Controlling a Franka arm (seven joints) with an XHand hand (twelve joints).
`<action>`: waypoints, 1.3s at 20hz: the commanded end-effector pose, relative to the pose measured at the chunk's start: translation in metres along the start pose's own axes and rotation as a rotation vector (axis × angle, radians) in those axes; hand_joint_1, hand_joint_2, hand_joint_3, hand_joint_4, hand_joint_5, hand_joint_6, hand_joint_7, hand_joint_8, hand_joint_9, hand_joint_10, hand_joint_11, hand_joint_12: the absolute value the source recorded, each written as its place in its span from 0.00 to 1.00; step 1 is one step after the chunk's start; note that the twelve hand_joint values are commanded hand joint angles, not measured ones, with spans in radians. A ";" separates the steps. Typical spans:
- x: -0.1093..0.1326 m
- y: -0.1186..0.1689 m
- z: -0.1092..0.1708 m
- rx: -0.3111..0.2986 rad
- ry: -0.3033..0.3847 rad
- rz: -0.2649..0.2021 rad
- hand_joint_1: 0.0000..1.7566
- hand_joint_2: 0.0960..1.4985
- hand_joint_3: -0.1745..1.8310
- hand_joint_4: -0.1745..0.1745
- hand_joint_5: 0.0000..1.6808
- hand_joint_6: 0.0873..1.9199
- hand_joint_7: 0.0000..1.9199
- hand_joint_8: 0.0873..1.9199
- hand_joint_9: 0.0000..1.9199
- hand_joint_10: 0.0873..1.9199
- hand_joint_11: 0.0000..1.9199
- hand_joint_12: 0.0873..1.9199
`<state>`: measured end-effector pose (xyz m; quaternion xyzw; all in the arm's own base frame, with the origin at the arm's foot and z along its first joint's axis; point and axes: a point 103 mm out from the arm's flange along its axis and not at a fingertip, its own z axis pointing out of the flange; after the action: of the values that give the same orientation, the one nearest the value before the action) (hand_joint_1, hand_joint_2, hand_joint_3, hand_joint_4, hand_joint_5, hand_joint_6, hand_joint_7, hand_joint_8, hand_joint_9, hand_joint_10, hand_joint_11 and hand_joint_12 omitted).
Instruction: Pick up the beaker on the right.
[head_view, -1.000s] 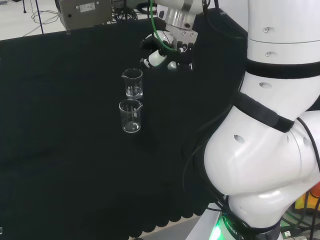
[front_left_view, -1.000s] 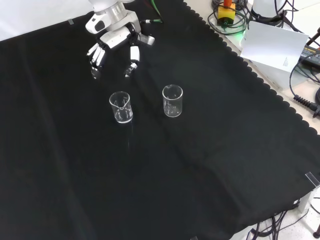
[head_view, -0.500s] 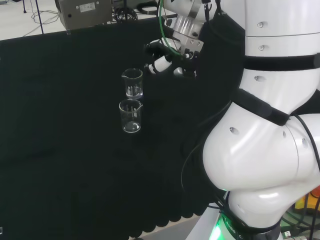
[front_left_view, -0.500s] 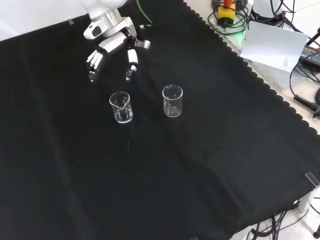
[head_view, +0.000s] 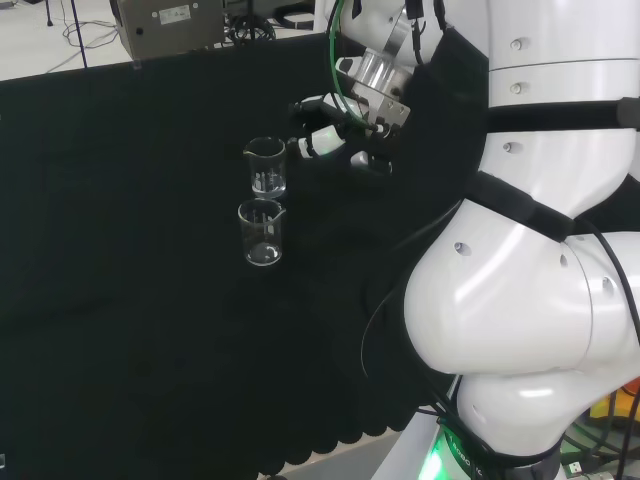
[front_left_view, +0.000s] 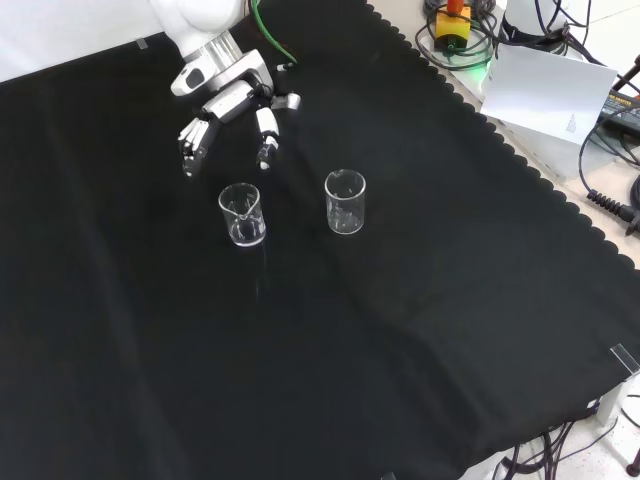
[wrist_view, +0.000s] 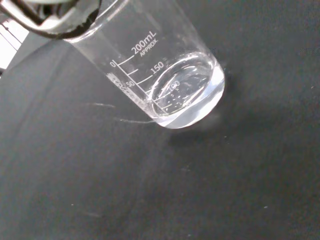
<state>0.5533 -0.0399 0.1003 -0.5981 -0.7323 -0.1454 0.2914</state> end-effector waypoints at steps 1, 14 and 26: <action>0.001 0.009 0.016 -0.023 0.067 -0.033 0.48 0.31 0.38 0.32 0.31 0.00 0.18 0.36 0.25 0.32 0.06 0.74; 0.022 0.020 0.043 -0.035 0.086 -0.055 0.51 0.30 0.40 0.30 0.31 0.04 0.19 0.34 0.27 0.29 0.07 0.73; 0.025 0.028 0.059 -0.054 0.118 -0.077 0.51 0.28 0.42 0.28 0.24 0.03 0.13 0.36 0.23 0.30 0.05 0.73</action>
<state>0.5611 0.0206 0.0661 -0.5688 -0.7324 -0.2051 0.3131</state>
